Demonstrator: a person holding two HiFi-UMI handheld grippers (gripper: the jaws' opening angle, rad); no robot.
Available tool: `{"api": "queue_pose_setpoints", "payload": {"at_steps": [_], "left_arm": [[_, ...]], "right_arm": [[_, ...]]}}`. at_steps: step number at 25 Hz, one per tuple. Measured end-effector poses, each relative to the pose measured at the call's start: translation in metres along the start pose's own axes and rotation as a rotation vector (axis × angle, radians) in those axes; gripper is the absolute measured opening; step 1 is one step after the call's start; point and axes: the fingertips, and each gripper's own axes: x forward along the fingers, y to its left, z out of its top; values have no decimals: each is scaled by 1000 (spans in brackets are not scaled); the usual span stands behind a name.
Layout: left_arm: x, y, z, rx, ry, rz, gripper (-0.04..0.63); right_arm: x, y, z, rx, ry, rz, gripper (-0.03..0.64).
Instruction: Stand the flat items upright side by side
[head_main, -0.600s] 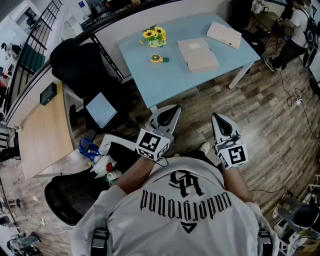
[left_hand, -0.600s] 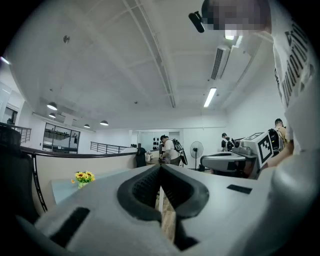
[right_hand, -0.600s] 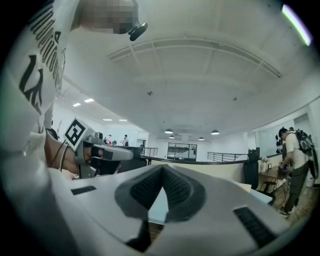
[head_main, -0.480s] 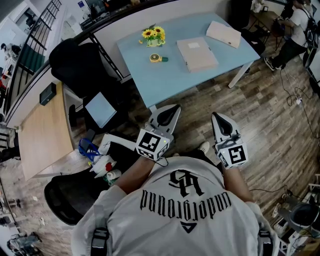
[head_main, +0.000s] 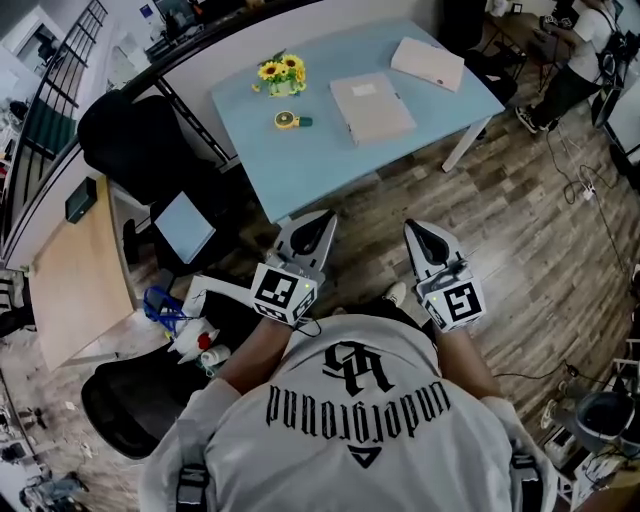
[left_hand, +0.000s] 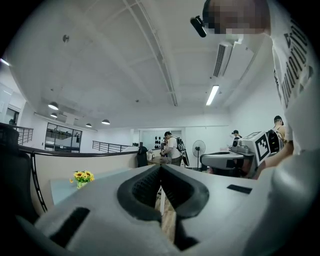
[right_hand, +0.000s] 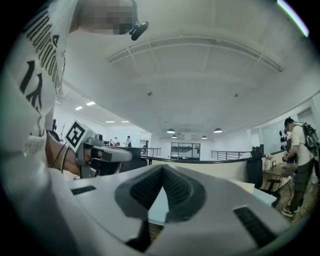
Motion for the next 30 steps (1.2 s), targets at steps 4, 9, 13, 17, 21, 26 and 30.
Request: {"api": "queue_pose_setpoints", "payload": {"at_steps": [4, 9, 13, 17, 21, 26, 30], "left_arm": [[27, 4, -4, -1, 13, 11, 2], [81, 0, -15, -13, 48, 11, 190], [135, -7, -26, -14, 80, 18, 271], [180, -13, -32, -21, 93, 37, 289], [215, -18, -34, -13, 101, 47, 296], [253, -18, -41, -28, 117, 36, 296], [278, -9, -51, -39, 133, 25, 296]], "right_arm": [[6, -21, -7, 31, 7, 54, 6], [9, -73, -23, 77, 32, 60, 90], [6, -126, -39, 120, 62, 61, 253], [0, -172, -44, 126, 67, 88, 290], [-2, -200, -51, 133, 72, 115, 304], [5, -231, -66, 161, 97, 118, 316], [20, -253, -75, 166, 111, 109, 314]]}}
